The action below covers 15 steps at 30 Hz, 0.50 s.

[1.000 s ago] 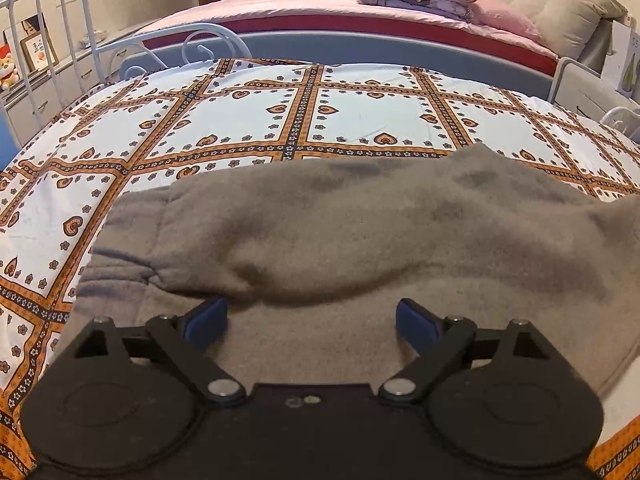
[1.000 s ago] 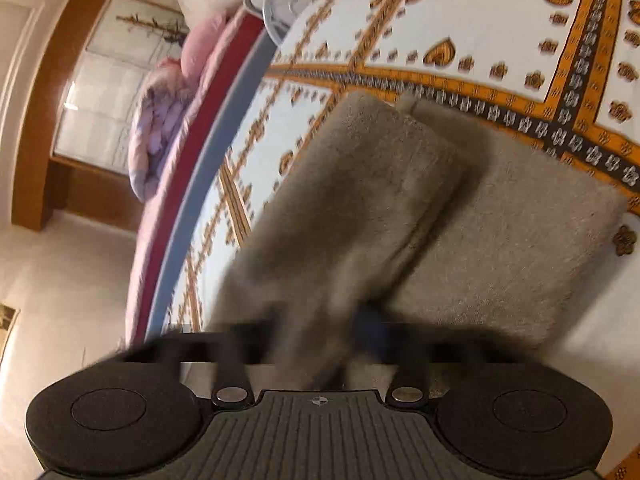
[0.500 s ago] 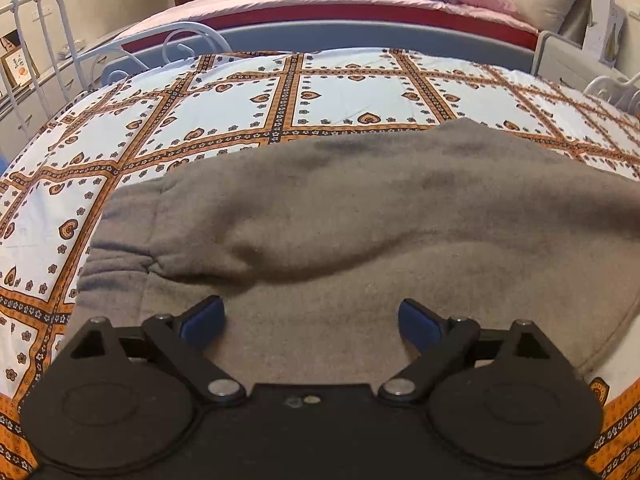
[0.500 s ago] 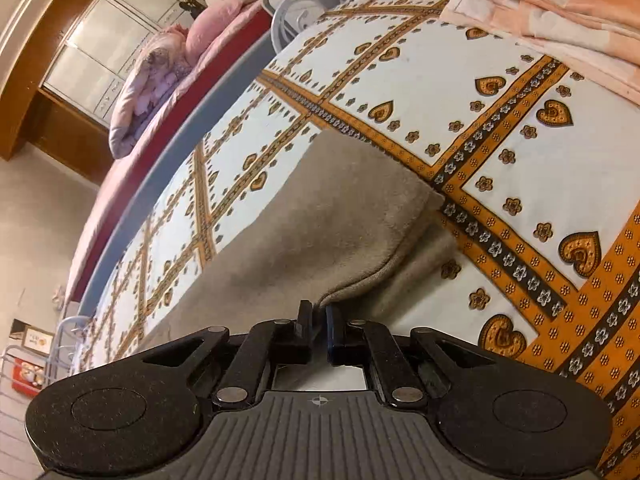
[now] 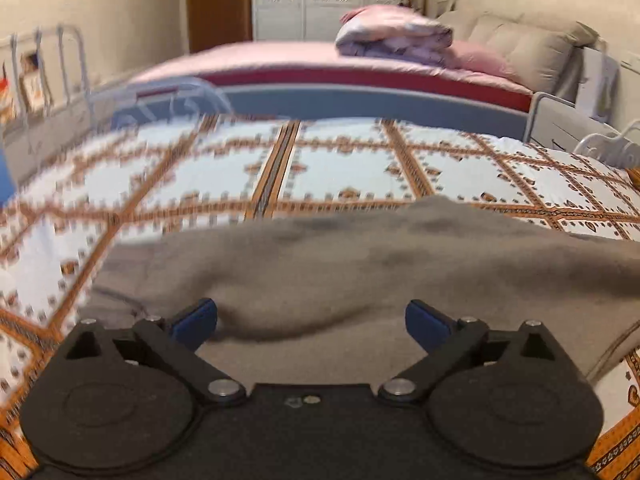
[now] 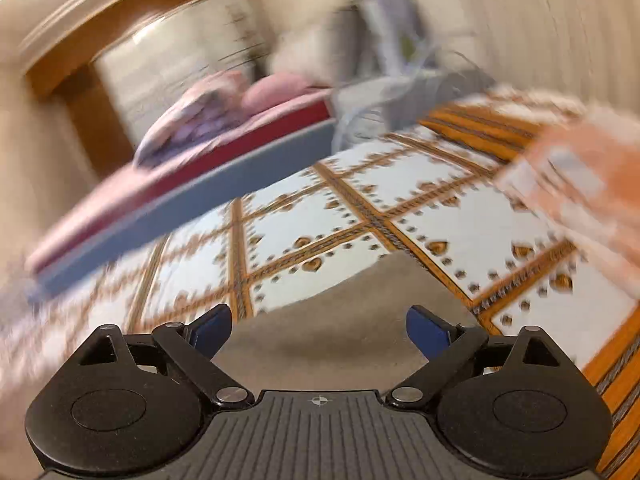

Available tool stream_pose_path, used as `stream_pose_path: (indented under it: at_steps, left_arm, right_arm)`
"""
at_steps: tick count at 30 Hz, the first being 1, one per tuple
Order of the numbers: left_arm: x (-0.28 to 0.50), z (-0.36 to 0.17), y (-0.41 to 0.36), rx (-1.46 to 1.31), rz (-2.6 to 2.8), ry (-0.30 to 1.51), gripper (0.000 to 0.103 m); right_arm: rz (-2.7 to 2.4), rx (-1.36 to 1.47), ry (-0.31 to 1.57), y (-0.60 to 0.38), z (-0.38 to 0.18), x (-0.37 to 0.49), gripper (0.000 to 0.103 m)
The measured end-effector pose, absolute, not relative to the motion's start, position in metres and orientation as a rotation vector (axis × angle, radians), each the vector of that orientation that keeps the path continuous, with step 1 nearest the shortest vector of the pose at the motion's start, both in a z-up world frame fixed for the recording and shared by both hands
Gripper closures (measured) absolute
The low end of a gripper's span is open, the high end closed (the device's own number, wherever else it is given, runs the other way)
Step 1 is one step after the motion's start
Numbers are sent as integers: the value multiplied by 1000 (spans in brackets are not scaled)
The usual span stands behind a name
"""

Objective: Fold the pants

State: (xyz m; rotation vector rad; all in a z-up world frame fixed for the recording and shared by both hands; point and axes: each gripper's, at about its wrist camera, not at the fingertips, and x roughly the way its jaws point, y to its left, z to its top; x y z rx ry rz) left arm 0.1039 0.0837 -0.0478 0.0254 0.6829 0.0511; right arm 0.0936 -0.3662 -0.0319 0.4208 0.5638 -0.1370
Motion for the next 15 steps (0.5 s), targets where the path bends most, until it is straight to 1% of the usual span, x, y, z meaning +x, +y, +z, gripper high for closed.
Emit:
stream_pose_path:
  at_steps: [3,5,8,10,11,12,13,14,15]
  left_arm:
    - [104,-41,85,-37,51,657,8]
    - [101,-41,82,-76,65,631,7]
    - [105,-51,77,-152,90,595,7]
    - [117,-53,71,-170,65,615,7]
    - [122,-51,67,-157,50,608,7]
    - [127,-49,62,-138,38,586,7]
    - [132,-47,58,-126,31,581,6]
    - [138,-46,53,-122,22,586,6]
    - [141,-47,48,-129,10,579,6]
  right_arm:
    - [-150,385,569,-361,-34,91,9]
    - [-178,401,506,-361,-31,85,9]
    - [-185,456,408,-355,-50,74,9]
    - [-210,498,381,-348,-69,70,9]
    - [-231,545,437,-352,-66,78,9]
    - [-220,592,395,-353,-58,82,8]
    - [-171,569,283,-351,-49,78,5]
    - [-156,512,236,-347,-43,78,0]
    - [-185,459,245,-341,-39,82,0]
